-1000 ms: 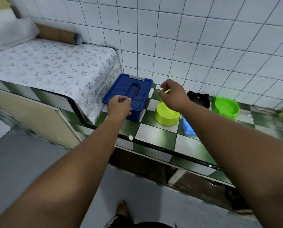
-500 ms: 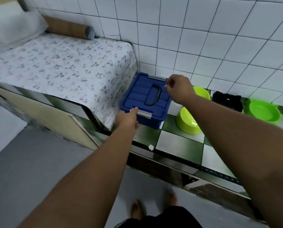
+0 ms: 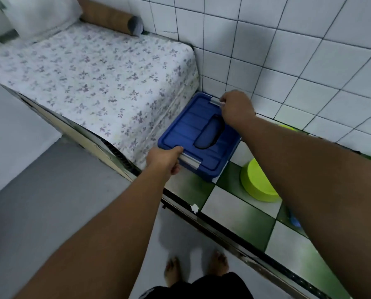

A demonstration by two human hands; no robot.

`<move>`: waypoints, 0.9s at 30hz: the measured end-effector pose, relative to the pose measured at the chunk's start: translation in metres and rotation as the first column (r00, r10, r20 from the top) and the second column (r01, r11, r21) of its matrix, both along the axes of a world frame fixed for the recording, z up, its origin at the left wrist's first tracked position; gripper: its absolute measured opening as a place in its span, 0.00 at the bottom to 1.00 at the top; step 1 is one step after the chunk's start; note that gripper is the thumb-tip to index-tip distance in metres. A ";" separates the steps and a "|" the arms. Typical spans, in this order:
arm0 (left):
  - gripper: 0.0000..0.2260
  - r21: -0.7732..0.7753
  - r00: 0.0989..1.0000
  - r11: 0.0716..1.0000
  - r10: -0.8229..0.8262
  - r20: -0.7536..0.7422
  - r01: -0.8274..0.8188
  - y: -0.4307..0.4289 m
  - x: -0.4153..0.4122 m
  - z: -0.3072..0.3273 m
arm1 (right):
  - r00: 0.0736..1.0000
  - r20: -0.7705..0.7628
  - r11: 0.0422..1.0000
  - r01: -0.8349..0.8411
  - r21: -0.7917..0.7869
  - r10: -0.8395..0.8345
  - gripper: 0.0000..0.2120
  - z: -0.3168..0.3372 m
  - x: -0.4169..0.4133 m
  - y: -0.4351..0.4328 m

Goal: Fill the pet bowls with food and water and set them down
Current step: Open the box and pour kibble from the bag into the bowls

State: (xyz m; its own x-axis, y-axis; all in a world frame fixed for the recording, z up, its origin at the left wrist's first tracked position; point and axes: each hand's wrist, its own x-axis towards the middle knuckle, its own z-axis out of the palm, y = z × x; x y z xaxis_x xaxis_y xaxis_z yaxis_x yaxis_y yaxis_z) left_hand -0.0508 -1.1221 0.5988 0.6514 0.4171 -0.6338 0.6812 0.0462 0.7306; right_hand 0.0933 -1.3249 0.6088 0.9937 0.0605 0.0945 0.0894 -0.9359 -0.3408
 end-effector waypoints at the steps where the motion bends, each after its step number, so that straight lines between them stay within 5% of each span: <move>1: 0.12 -0.009 1.000 1.000 0.023 0.000 -0.023 -0.002 0.000 0.000 | 1.000 -0.003 1.000 -0.001 -0.030 0.001 0.13 -0.002 0.006 0.001; 12: 0.10 -0.052 0.995 0.993 0.103 0.007 -0.102 -0.014 -0.002 0.006 | 0.996 -0.004 0.965 -0.083 -0.248 0.085 0.11 -0.018 0.028 0.002; 20: 0.11 -0.013 0.996 0.996 0.086 -0.017 -0.086 -0.015 0.002 0.010 | 0.959 0.004 0.829 -0.242 -0.505 0.283 0.11 -0.011 0.017 0.008; 27: 0.09 -0.023 0.998 0.999 0.040 -0.044 -0.042 -0.008 0.003 0.013 | 0.958 0.003 0.820 -0.244 -0.517 0.286 0.15 -0.010 0.016 0.006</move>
